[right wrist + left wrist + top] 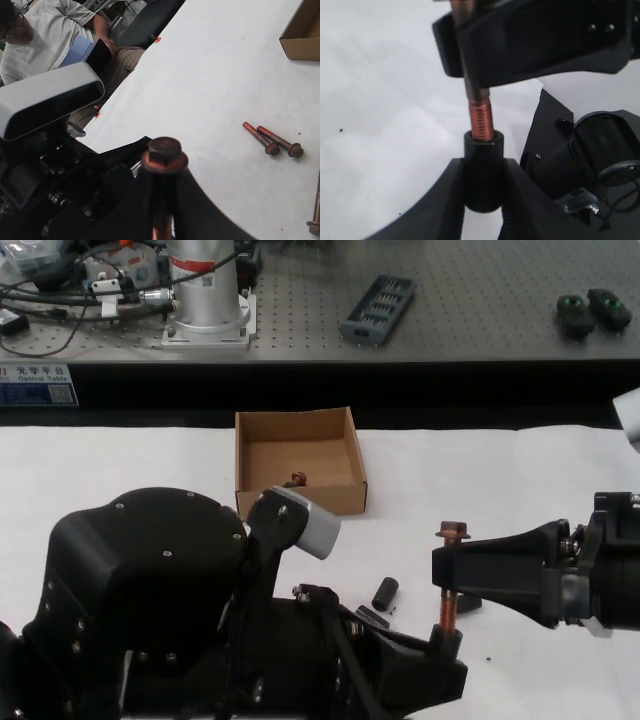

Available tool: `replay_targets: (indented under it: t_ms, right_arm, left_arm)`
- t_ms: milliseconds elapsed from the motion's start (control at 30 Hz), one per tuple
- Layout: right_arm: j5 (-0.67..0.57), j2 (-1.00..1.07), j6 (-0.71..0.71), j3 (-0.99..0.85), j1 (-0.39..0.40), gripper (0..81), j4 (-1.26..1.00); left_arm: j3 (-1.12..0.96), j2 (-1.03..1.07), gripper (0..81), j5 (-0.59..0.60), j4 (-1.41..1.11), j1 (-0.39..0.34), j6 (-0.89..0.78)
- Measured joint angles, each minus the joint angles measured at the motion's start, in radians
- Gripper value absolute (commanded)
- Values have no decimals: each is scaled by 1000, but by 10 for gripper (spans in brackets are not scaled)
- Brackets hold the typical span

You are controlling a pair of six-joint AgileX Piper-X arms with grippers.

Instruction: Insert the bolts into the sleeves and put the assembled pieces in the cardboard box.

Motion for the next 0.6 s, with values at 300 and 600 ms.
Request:
replay_targets:
  t_ms: [300, 600]
  right_arm:
    - [0, 0, -7, 0, -1, 43, 27]
    - [-35, 0, -41, -6, -3, 438, 20]
  left_arm:
    - [-2, 0, 4, -59, -59, -2, -92]
    - [0, 0, 4, -84, -102, -2, -144]
